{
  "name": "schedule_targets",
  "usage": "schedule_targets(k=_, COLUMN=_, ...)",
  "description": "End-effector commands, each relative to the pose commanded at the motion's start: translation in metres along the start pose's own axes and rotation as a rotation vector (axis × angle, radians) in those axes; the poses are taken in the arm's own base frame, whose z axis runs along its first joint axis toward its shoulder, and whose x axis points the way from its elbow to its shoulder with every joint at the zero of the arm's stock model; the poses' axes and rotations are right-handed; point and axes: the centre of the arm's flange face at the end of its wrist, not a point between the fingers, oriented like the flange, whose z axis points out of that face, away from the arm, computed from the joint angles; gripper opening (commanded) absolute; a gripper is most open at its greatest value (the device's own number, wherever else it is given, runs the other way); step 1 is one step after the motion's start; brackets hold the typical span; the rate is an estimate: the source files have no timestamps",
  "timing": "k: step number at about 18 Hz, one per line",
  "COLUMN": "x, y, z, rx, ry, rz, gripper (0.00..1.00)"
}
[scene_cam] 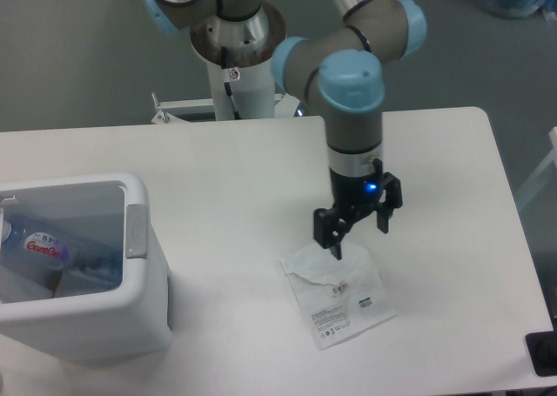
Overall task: Place the trash in the trash can
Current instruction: 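Move the open gripper over the white tissue on the paper, then lower the gripper and pinch the white tissue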
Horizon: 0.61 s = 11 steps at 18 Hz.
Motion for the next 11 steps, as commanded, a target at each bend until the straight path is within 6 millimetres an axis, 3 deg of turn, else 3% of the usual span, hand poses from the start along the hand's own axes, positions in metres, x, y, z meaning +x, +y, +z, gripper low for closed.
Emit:
schedule_targets(k=6, x=-0.004, y=0.005, z=0.06, rx=-0.092, ry=0.001, rz=0.096, gripper=1.0)
schedule_targets(k=11, x=-0.005, y=0.011, z=0.081, rx=-0.127, ry=0.011, rz=0.158, gripper=1.0)
